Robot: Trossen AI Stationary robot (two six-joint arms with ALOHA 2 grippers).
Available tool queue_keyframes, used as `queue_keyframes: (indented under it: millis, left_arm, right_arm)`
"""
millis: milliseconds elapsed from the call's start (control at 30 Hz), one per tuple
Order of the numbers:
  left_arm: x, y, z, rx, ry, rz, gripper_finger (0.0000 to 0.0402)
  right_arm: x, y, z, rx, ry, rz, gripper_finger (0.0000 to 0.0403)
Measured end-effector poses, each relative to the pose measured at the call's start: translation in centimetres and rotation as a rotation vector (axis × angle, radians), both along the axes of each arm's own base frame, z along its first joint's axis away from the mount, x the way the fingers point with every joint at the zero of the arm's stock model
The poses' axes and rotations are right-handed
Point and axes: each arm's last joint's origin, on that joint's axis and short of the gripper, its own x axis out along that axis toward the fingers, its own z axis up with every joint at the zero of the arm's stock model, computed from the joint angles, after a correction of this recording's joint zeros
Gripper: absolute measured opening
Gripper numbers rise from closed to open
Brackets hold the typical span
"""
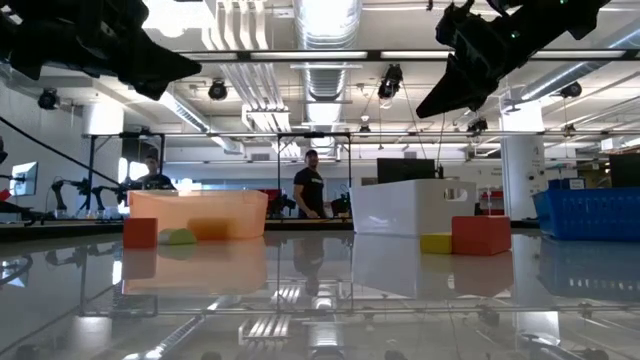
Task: Sort & place blocks by color
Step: Put the orange block into the white bin
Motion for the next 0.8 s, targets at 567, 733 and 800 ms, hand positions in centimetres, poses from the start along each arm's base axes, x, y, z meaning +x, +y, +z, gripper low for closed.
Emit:
queue_keyframes:
  millis: [567,733,800]
  left_arm:
    - [-0.4,-0.1,-1.5,-0.023,0.016,0.001,0.0000]
    - [-0.7,-0.2,-1.2,-0.015,-0.014,0.001,0.0000]
    - [-0.9,-0.2,-0.9,-0.009,-0.039,0.001,0.0000]
  right_arm:
    - [-0.1,0.0,-0.3,0.012,0.001,-0.008,0.0059]
    - [0.1,0.0,0.2,0.009,-0.020,-0.007,0.0059]
    - [0.2,0.0,0.6,0.006,-0.030,-0.005,0.0059]
